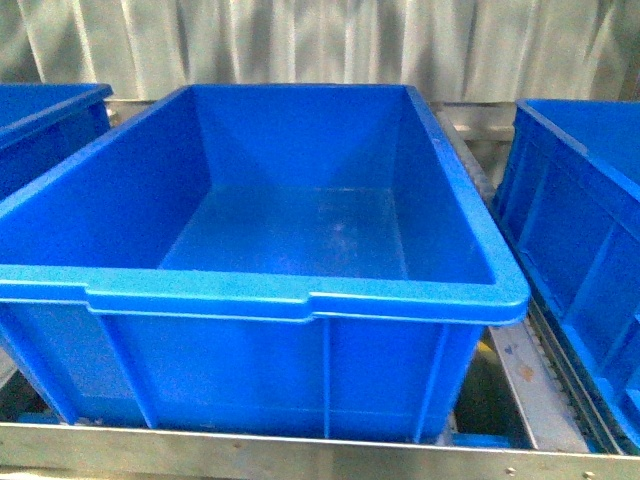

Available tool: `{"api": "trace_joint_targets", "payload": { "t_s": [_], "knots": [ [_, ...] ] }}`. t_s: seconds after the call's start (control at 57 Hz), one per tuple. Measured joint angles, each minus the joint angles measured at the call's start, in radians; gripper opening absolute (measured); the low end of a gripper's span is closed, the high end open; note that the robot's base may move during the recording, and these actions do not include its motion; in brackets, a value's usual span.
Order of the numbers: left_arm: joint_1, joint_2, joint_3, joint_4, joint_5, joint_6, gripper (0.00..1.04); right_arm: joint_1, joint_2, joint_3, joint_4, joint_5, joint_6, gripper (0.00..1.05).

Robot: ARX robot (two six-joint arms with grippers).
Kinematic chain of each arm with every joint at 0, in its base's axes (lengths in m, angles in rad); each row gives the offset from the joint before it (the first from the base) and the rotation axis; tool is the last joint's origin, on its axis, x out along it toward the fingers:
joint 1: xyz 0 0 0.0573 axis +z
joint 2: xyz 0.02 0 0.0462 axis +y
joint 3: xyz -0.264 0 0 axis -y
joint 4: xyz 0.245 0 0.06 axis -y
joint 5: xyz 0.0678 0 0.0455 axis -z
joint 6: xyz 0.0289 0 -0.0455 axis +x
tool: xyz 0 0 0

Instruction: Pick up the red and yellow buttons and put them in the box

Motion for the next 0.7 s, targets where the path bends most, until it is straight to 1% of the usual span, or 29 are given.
{"api": "trace_joint_targets", "payload": {
  "t_s": [0.053, 0.123, 0.176, 0.369, 0.491, 0.562, 0.597, 0.702],
  "knots": [
    [0.000, 0.000, 0.000, 0.000, 0.001, 0.000, 0.97, 0.000, 0.060, 0.056, -0.031, -0.022, -0.032, 0.26],
    [0.000, 0.000, 0.000, 0.000, 0.000, 0.000, 0.97, 0.024, 0.199, 0.188, -0.122, -0.027, -0.152, 0.26],
    [0.000, 0.000, 0.000, 0.000, -0.003, 0.000, 0.97, 0.036, 0.275, 0.241, -0.169, -0.019, -0.225, 0.26],
    [0.000, 0.000, 0.000, 0.000, -0.003, 0.000, 0.97, 0.063, 0.462, 0.337, -0.252, -0.004, -0.366, 0.26],
    [0.000, 0.000, 0.000, 0.000, -0.003, 0.000, 0.97, 0.045, 0.599, 0.418, -0.311, 0.026, -0.489, 0.26],
    [0.000, 0.000, 0.000, 0.000, -0.003, 0.000, 0.97, 0.035, 0.640, 0.454, -0.329, 0.027, -0.517, 0.26],
    [0.000, 0.000, 0.000, 0.000, -0.003, 0.000, 0.97, 0.029, 0.661, 0.472, -0.336, 0.028, -0.535, 0.28],
    [0.000, 0.000, 0.000, 0.000, -0.003, 0.000, 0.97, 0.015, 0.697, 0.508, -0.341, 0.023, -0.562, 0.44]
  ]
}}
